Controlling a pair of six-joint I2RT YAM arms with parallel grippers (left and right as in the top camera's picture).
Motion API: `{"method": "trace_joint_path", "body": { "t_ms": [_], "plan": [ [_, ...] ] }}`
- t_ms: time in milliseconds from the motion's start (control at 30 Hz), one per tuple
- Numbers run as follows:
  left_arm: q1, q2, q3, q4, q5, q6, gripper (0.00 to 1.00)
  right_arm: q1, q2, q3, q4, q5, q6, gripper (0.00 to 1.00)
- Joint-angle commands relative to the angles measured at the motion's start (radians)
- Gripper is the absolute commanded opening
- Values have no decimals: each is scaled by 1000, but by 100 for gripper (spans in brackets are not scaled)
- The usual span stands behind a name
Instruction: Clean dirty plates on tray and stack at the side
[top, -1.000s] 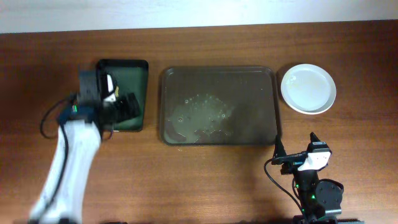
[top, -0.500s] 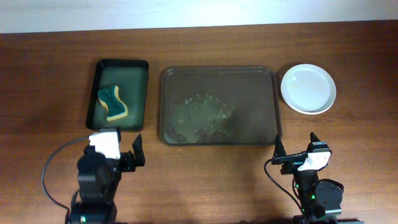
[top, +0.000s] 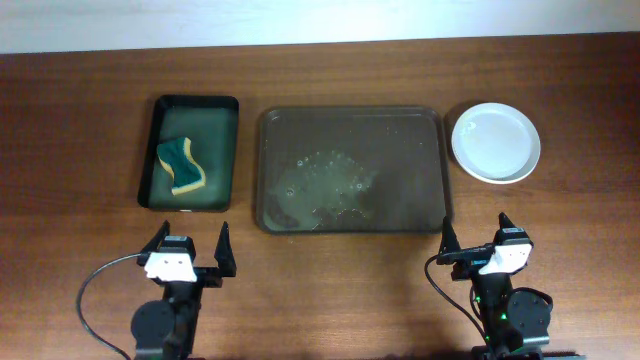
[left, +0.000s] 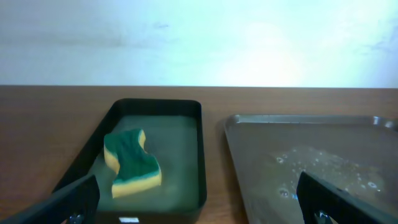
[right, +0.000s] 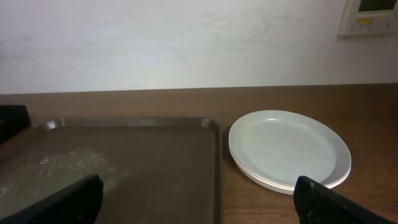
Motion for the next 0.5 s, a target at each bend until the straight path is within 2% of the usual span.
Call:
{"method": "trace_joint_path", "body": {
  "t_ms": [0,300,467],
  "plan": [
    [-1,-67,-42,11,8,12,99,5,-8,-8,-3,16,-4,98],
    [-1,-123,-42,2,-25,12,99,5,-8,-8,-3,16,-4,98],
    [-1,-123,-42,74,-24,26,100,5,-8,-8,-3,16,-4,98]
  ]
}}
